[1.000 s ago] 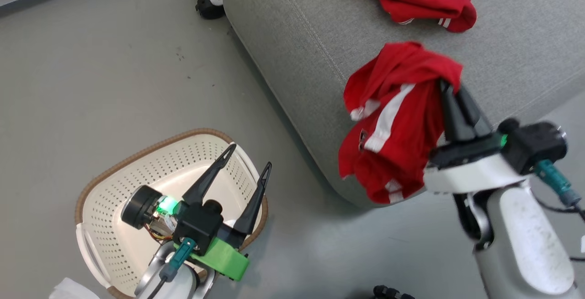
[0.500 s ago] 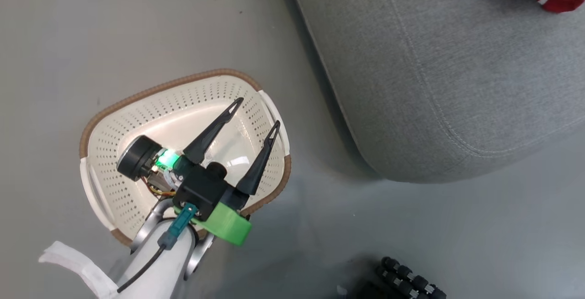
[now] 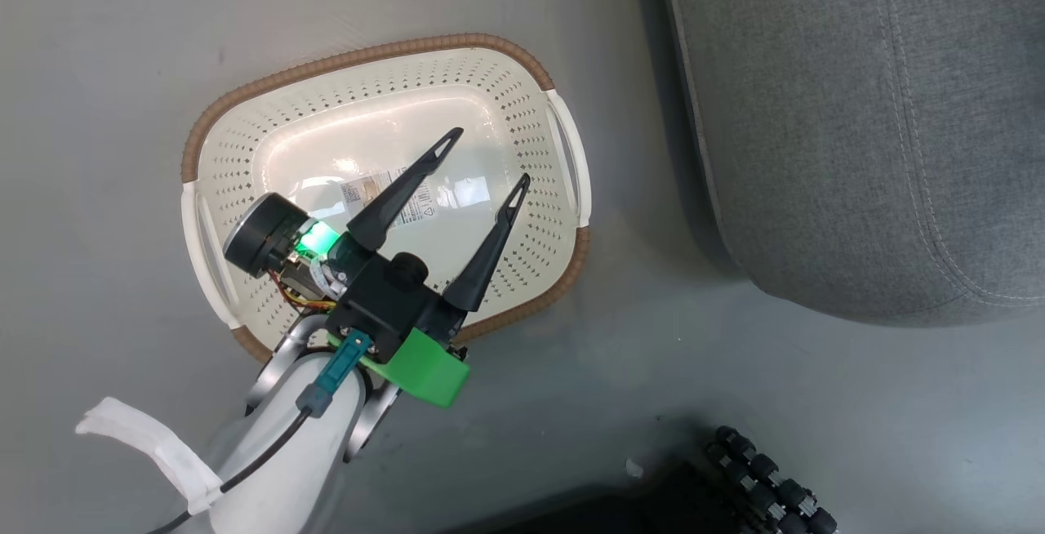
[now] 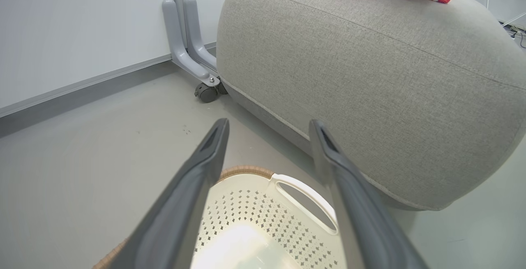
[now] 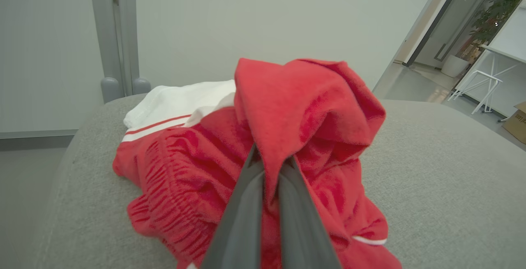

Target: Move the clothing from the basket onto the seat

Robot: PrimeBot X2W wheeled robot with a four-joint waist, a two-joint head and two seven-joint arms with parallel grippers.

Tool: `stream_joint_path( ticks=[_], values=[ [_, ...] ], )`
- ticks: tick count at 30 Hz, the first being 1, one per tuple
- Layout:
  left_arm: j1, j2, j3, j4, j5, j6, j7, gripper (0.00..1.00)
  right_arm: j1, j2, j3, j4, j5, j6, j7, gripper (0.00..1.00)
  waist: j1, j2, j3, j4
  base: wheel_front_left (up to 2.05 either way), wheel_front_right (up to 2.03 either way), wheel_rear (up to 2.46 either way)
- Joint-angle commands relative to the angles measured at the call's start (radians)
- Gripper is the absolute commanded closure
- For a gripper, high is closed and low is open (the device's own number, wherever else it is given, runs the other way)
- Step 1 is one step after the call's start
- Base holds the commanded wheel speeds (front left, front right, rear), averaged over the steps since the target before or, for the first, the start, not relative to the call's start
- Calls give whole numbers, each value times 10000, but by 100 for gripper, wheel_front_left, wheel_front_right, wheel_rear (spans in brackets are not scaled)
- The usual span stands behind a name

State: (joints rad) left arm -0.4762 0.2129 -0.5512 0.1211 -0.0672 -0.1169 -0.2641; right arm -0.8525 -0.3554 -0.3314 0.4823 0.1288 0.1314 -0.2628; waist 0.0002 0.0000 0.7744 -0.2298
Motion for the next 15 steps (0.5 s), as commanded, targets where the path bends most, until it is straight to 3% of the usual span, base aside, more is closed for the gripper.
stream_joint_path(
  ticks=[1, 5, 7, 9, 15],
  values=[
    [-143, 65, 61, -108, -30, 12, -4, 0, 167, 81, -12, -16, -35, -14, -30, 100, -2, 0, 62, 42, 0, 0, 0],
    [115, 142, 181, -151, -139, 0, -2, 0, 572, 445, -20, -165, -118, -14, -30, 83, -2, 0, -184, -69, 0, 0, 0],
    [171, 213, 171, -185, 5, 18, -2, 0, 729, 530, -76, -227, -164, -14, -30, 56, -2, 0, -343, -114, 0, 0, 0],
    [289, 168, 228, -160, -51, 109, -2, 0, 885, 591, -285, -462, -254, -14, -30, 0, -2, 0, -514, -123, 0, 0, 0],
    [720, 74, 437, -203, -138, 314, -2, 0, 1831, 1095, -235, -1551, -599, -14, -30, 0, -2, 0, -1185, -73, 0, 0, 0]
  ],
)
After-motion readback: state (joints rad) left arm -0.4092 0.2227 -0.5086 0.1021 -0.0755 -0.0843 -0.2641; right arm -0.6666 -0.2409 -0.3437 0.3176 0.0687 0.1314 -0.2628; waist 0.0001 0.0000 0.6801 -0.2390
